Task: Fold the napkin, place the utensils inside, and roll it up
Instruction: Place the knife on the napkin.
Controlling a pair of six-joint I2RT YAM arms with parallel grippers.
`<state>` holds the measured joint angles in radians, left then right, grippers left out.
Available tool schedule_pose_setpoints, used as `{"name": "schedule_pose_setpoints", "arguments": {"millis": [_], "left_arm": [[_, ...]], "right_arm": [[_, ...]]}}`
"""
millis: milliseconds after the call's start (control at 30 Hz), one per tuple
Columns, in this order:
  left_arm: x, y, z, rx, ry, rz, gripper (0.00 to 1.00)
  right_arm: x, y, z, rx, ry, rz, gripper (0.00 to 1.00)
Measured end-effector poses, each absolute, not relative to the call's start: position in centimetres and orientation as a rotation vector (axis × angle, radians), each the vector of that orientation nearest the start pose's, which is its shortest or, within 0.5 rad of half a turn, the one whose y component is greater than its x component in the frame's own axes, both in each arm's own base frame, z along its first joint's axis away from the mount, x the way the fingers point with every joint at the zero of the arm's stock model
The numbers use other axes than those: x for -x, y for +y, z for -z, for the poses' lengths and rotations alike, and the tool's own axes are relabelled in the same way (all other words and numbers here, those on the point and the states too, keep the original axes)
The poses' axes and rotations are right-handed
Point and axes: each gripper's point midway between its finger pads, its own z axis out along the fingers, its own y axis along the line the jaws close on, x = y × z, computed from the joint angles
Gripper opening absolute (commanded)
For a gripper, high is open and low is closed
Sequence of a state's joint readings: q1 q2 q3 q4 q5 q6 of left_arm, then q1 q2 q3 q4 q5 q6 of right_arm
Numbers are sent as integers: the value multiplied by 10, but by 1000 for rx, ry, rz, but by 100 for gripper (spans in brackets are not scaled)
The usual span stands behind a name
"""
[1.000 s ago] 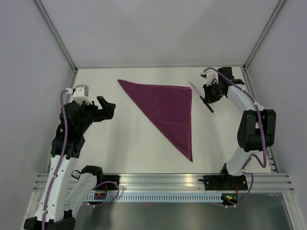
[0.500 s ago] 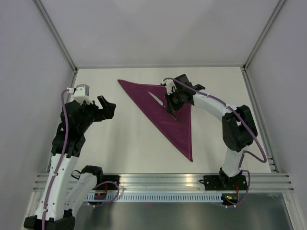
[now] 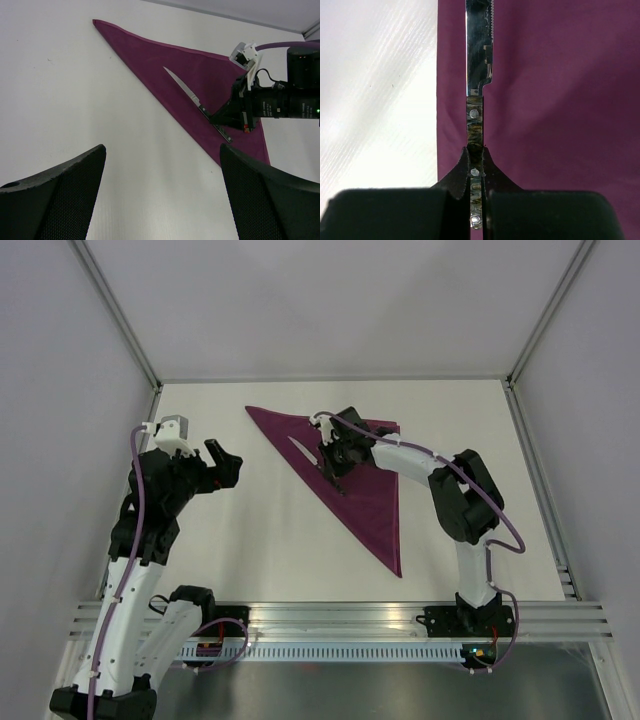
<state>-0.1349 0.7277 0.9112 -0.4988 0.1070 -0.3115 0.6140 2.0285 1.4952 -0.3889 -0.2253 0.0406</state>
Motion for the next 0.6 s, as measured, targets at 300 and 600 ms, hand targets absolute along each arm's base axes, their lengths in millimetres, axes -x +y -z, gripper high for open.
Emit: {"name": "schedule_pose_setpoints", "arguments": {"millis": [300,600], "left_arm": [[-270,-68,-276,95,1909,404,98],[-270,-68,-276,95,1909,404,98]], "right_arm": [[-368,338,-32,844,2432,-541,0],[-372,339,-21,806,2455,-520,0]]}}
